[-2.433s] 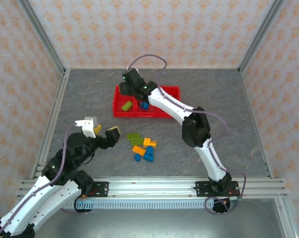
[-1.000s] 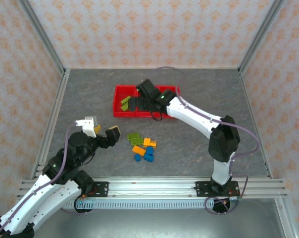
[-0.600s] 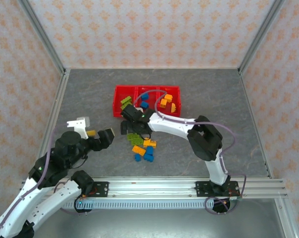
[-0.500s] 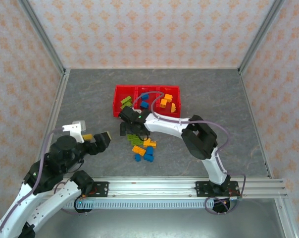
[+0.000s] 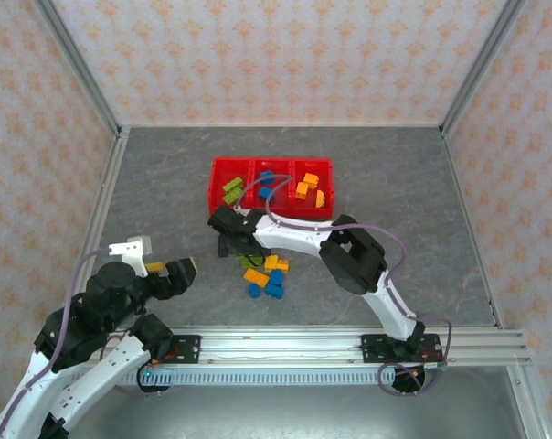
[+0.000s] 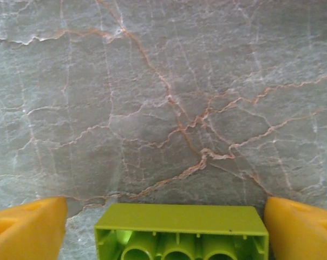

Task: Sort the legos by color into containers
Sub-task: Pick up the lego from the center of the table.

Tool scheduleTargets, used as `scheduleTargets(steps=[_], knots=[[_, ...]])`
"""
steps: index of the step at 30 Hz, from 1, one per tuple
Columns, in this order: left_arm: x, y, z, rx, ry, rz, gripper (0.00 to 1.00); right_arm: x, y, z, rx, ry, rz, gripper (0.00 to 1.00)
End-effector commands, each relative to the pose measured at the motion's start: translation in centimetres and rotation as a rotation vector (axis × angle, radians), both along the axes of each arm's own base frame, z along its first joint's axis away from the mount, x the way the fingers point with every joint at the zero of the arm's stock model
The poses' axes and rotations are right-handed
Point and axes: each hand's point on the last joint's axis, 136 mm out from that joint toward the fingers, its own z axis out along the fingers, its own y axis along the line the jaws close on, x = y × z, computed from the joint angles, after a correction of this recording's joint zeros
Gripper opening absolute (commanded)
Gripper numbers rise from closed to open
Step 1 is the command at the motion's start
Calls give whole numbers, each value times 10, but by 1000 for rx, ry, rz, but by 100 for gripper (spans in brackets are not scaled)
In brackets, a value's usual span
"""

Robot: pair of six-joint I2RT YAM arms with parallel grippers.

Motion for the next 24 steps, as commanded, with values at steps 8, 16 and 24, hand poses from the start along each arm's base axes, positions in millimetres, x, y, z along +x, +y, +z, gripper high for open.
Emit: scheduleTargets(steps=[8,16,24], knots=[[-14,6,-7,6,14,-18,99,-6,2,-8,-39,-4,54,66],[-15,7,12,-59,-38,-7,99,16,9,59,-5,-156,99,51],[-9,-6,5,-52,-5,-44,99,60,25,153,84,-396,159,47]])
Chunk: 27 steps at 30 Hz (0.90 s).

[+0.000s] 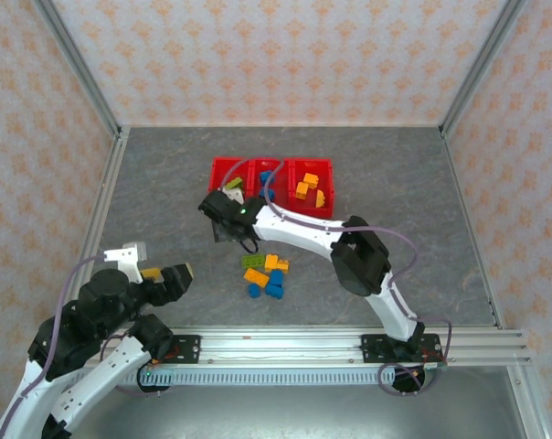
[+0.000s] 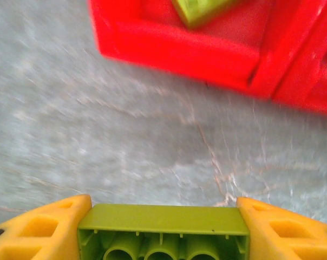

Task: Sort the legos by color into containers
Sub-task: Pick up the lego from the center of the table, then place the lego in the container.

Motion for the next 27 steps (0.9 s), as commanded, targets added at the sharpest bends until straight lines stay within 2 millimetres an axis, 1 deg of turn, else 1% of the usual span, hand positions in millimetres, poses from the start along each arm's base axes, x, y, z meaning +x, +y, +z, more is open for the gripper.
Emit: scheduleTargets(steps=[1,5,7,9,16,21,27], knots=[[4,-11,6,-25,-7,-34,99,35,-1,79,66,-195,19,48],[6,-11,8,-23,-8,-27,99,61,6,113,101,-302,64,49],[7,-9,8,-22,-8,-17,99,72,8,122,112,-339,78,49],[8,-10,6,-25,0,-15,99,84,10,124,117,-360,94,49],[7,-15,-2,-43,34,-24,99,128,18,116,118,-440,152,48],[7,-15,-7,-40,54,-17,99,151,26,101,133,-465,194,48],[5,-11,-9,-42,73,6,99,176,24,85,154,-469,194,49]])
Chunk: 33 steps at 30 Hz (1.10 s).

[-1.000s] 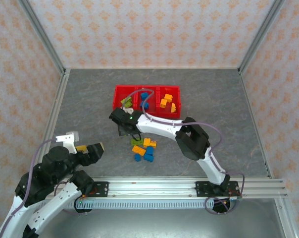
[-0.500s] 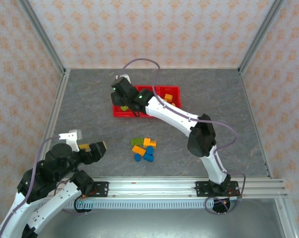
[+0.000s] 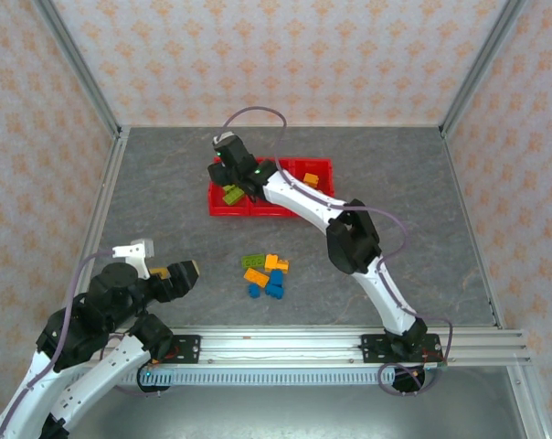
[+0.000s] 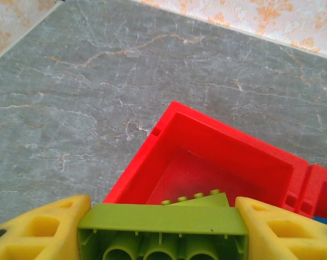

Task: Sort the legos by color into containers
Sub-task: Place the lego in the container, then pick up the lego from the bottom-center of the table.

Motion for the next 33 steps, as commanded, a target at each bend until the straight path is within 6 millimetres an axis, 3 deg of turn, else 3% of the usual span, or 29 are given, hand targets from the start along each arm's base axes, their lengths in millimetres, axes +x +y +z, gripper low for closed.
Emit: scheduleTargets(steps=[1,8,12,16,23,28,33], knots=[[-1,-1,0,-12,17,4,99,19,5,28,71,-73,22,49],[-3,0,0,-27,29,16,99,31,0,11,84,-44,24,63],[-1,-1,-1,-29,38,18,99,33,-3,9,90,-37,20,82],[1,-6,-1,-32,48,8,99,33,-8,20,89,-32,-3,99],[9,-13,0,-23,55,-7,99,21,-28,56,112,0,-73,100],[14,-17,-5,-10,69,-9,99,-8,-44,76,131,68,-63,100],[18,-23,-15,-3,87,-22,99,-39,-78,82,144,146,-136,100]])
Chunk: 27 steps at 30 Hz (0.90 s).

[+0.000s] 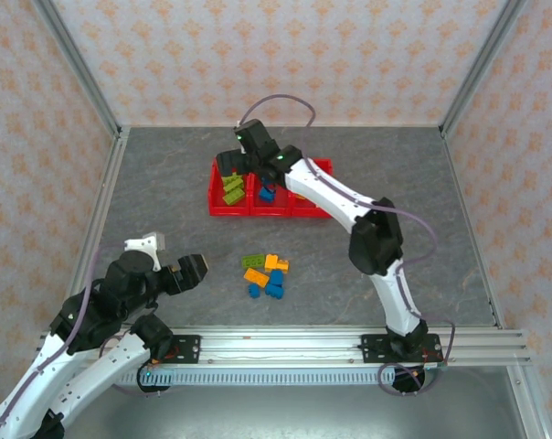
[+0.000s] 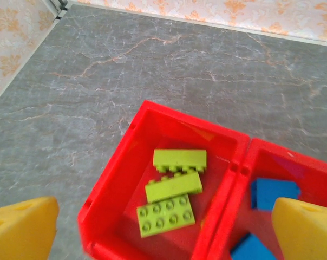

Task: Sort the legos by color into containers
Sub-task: Pick up the lego from the bottom-center of the table.

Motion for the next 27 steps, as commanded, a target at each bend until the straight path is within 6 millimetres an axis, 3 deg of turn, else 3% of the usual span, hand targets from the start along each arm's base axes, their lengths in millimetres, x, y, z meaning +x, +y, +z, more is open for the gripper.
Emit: scheduleTargets(steps=[1,7,14,18,22,27], knots=[[4,-11,-3,-13,-9,-39,99,-29,-29,26,52,56,-75,100],[7,-15,-13,1,-4,-60,99,-88,-53,-2,85,195,-78,99],[6,-16,-22,22,9,-81,99,-153,-84,-48,-27,302,-42,98],[7,-18,-24,25,2,-89,99,-190,-97,-67,-107,328,82,91],[8,-21,-26,23,-1,-101,99,-212,-115,-85,-246,283,222,83],[9,-21,-28,27,2,-104,99,-226,-135,-94,-351,147,387,83]])
